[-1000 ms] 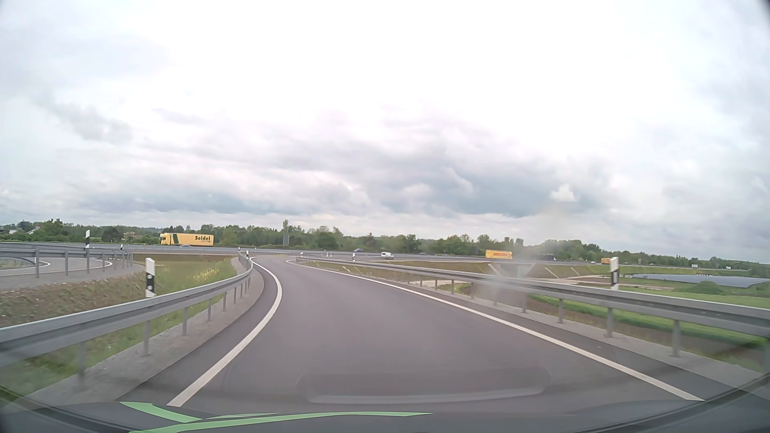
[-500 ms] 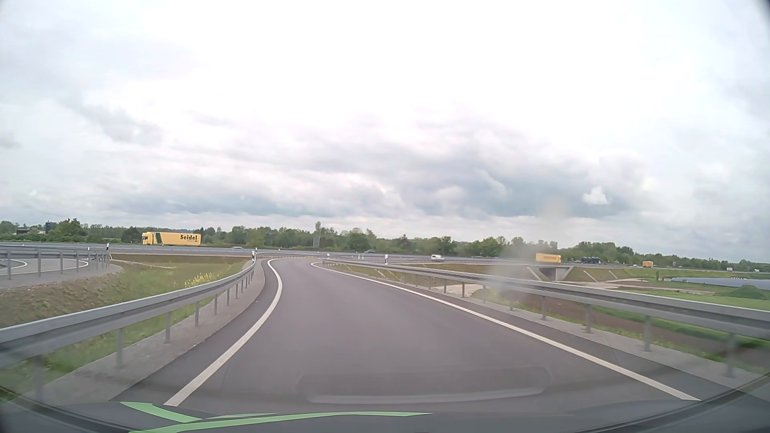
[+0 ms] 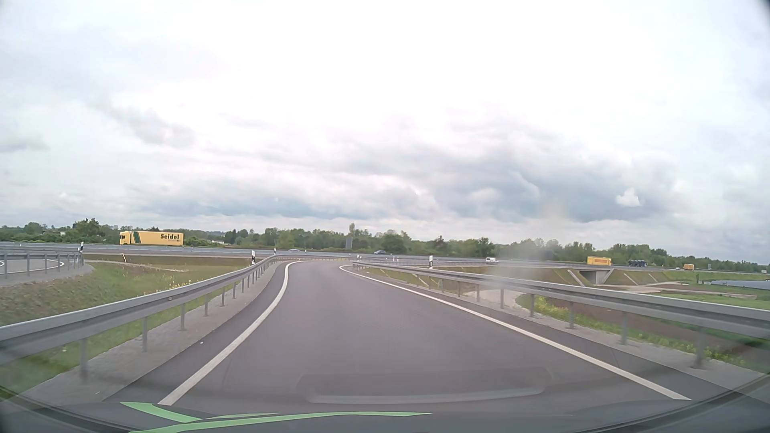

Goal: Follow the waypoints while adhering to traffic rules and regulations

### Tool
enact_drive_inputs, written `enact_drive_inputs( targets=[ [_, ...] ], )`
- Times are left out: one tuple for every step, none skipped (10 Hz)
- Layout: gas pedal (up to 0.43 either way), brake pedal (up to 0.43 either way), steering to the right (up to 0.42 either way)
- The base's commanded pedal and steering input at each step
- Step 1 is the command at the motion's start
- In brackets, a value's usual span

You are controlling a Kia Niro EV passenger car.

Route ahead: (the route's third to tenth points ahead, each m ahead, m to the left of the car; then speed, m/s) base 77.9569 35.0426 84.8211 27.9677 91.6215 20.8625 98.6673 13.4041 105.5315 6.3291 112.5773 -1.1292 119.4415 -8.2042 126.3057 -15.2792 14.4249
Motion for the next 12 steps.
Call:
enact_drive_inputs(
  targets=[
    [0.13, 0.0, -0.049],
    [0.138, 0.0, -0.048],
    [0.138, 0.0, -0.046],
    [0.138, 0.0, -0.045],
    [0.138, 0.0, -0.044],
    [0.138, 0.0, -0.042],
    [0.138, 0.0, -0.041],
    [0.138, 0.0, -0.039],
    [0.138, 0.0, -0.036],
    [0.138, 0.0, -0.034],
    [0.138, 0.0, -0.029],
    [0.138, 0.0, -0.025]
  ],
)
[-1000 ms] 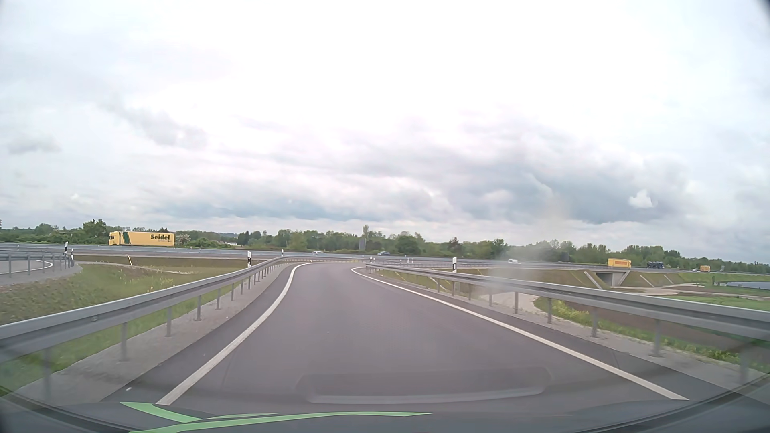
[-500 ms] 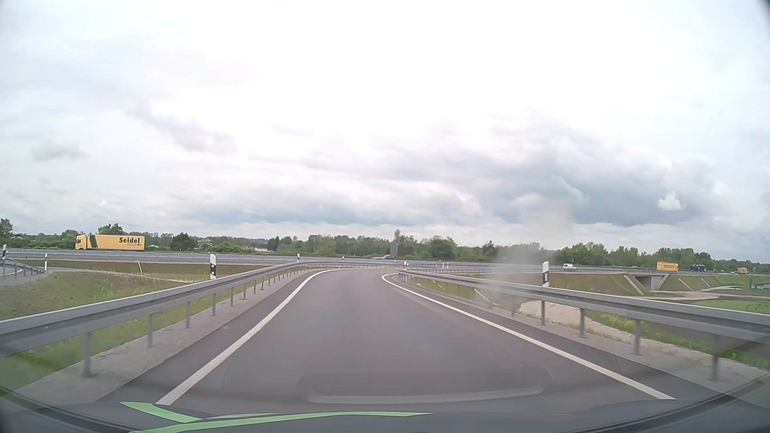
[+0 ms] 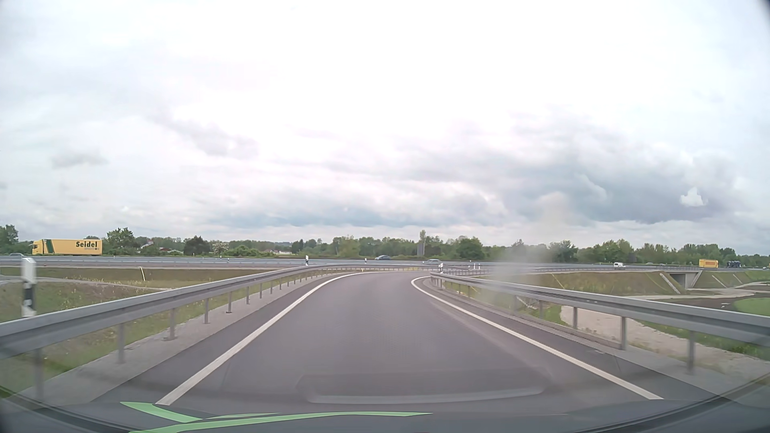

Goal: Follow the waypoints while adhering to traffic rules and regulations

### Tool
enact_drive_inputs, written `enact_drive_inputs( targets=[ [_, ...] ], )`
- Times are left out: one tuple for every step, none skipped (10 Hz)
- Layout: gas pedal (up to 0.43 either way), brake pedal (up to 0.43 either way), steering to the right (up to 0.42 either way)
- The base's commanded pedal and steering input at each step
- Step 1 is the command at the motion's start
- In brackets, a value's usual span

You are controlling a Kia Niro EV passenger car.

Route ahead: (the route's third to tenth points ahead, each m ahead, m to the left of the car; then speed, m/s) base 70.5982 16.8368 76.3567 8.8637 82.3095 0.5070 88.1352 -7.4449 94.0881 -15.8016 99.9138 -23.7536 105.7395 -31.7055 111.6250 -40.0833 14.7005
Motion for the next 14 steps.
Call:
enact_drive_inputs(
  targets=[
    [0.138, 0.0, -0.02],
    [0.138, 0.0, -0.018],
    [0.138, 0.0, -0.015],
    [0.138, 0.0, -0.011],
    [0.138, 0.0, -0.008],
    [0.138, 0.0, -0.005],
    [0.138, 0.0, -0.003],
    [0.138, 0.0, 0.0],
    [0.138, 0.0, 0.003],
    [0.138, 0.0, 0.008],
    [0.138, 0.0, 0.012],
    [0.138, 0.0, 0.014],
    [0.138, 0.0, 0.016],
    [0.138, 0.0, 0.019]
  ],
)
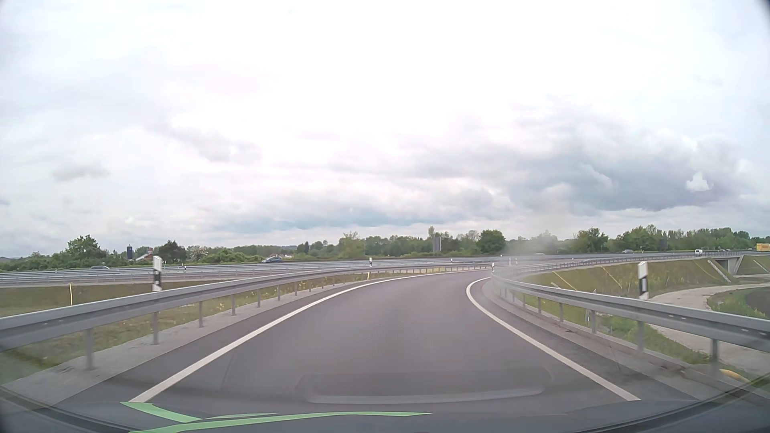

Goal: Follow the waypoints while adhering to traffic rules and regulations

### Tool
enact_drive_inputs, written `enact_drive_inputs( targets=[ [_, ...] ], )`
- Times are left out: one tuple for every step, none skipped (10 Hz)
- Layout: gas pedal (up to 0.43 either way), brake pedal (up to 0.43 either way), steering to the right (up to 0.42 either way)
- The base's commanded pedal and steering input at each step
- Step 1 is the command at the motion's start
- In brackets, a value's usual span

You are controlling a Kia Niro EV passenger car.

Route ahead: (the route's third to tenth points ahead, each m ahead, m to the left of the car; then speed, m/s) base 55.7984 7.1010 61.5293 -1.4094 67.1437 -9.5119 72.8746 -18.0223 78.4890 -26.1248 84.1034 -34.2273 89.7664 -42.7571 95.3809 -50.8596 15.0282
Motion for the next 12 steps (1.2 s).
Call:
enact_drive_inputs(
  targets=[
    [0.138, 0.0, 0.022],
    [0.138, 0.0, 0.025],
    [0.138, 0.0, 0.028],
    [0.138, 0.0, 0.031],
    [0.138, 0.0, 0.034],
    [0.138, 0.0, 0.035],
    [0.138, 0.0, 0.036],
    [0.138, 0.0, 0.038],
    [0.138, 0.0, 0.04],
    [0.138, 0.0, 0.043],
    [0.138, 0.0, 0.044],
    [0.138, 0.0, 0.045]
  ],
)
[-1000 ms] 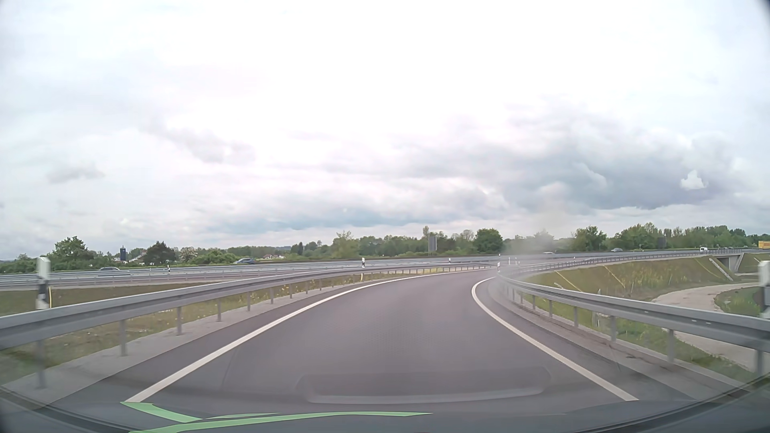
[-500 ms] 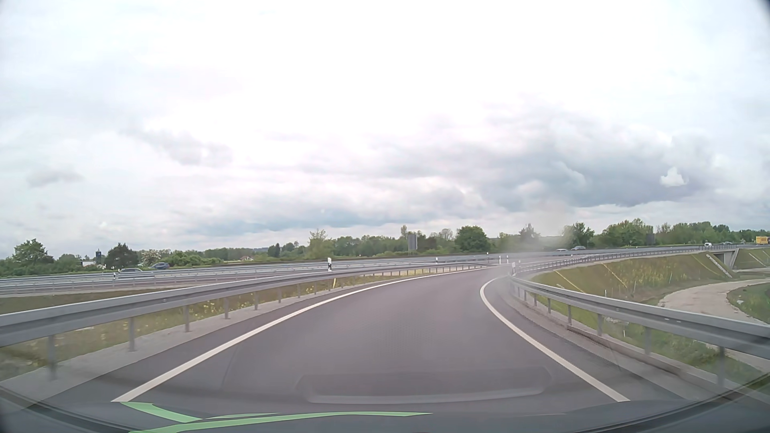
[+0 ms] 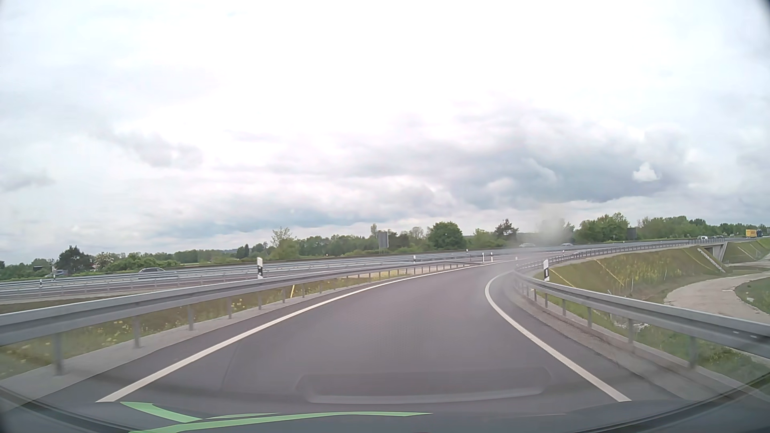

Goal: Follow the waypoints while adhering to traffic rules and regulations

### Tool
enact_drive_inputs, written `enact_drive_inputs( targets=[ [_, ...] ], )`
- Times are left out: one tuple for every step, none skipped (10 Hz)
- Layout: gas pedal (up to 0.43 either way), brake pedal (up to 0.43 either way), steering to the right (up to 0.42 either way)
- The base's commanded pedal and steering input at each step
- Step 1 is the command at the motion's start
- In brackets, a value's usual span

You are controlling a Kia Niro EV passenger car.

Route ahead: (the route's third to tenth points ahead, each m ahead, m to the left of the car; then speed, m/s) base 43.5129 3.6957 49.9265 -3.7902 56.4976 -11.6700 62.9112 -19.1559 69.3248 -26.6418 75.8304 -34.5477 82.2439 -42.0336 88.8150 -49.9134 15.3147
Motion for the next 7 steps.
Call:
enact_drive_inputs(
  targets=[
    [0.138, 0.0, 0.045],
    [0.138, 0.0, 0.046],
    [0.138, 0.0, 0.047],
    [0.138, 0.0, 0.048],
    [0.138, 0.0, 0.049],
    [0.138, 0.0, 0.05],
    [0.138, 0.0, 0.051]
  ],
)
